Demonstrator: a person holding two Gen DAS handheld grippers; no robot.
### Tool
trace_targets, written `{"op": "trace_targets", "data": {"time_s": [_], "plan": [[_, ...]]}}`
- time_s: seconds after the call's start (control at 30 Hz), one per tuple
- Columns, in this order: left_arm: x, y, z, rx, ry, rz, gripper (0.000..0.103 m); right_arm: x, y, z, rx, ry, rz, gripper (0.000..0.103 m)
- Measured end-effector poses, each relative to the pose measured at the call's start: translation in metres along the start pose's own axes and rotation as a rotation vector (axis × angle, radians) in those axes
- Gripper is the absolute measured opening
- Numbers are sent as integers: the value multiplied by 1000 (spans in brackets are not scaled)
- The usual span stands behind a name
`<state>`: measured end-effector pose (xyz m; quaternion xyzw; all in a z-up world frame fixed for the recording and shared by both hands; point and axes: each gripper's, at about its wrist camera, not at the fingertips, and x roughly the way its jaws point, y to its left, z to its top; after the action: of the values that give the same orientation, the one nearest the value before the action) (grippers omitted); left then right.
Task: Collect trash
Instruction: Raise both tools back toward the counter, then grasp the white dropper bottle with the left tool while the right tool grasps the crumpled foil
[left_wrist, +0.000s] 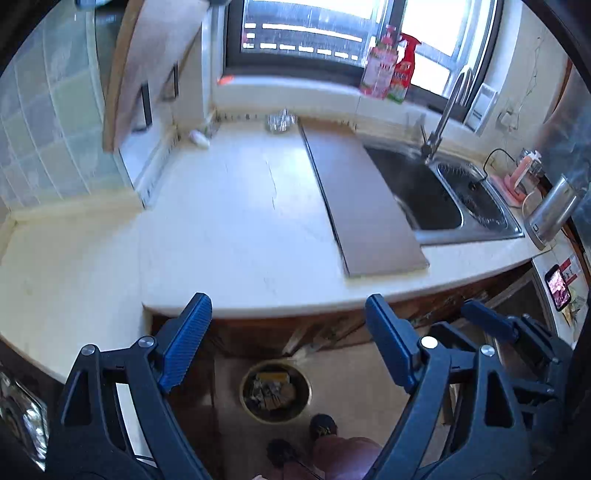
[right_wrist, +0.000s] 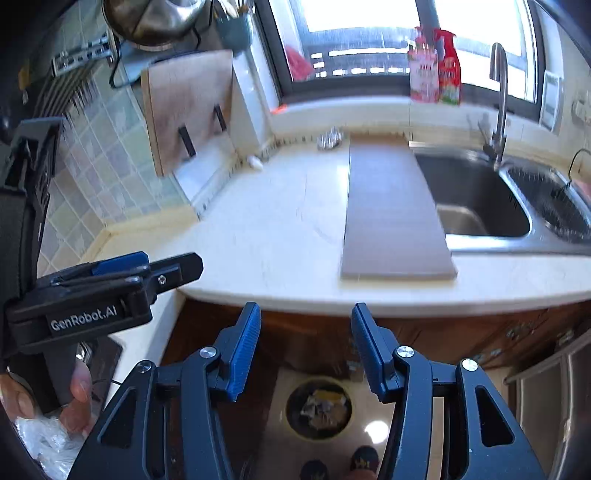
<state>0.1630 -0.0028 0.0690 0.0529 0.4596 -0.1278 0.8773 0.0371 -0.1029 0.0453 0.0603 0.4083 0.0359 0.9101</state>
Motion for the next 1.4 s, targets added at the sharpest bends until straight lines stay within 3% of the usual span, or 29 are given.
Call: {"op": "trace_targets", "data": {"time_s": [0.13,0.3,0.5,0.9,1.1,1.4], "plan": [[-22,-2,48,9,-68,45,83,-30,7,45,-16,-67,2,61],[-33,11,103,-9,-138,99,83,-35,4,129,-20,-119,15,66],[9,34,159,-84,-126,160,83,3,-13,225,-46,-132,31,70],[169,62,243,-217,28,266,83,189,-75,371,-80,20,142,70],[241,83,277,-269,87,300,83,285,-97,424,-87,79,180,70],[340,122,299,-343,161,352,83,422,-100,458,-93,144,201,70]]}}
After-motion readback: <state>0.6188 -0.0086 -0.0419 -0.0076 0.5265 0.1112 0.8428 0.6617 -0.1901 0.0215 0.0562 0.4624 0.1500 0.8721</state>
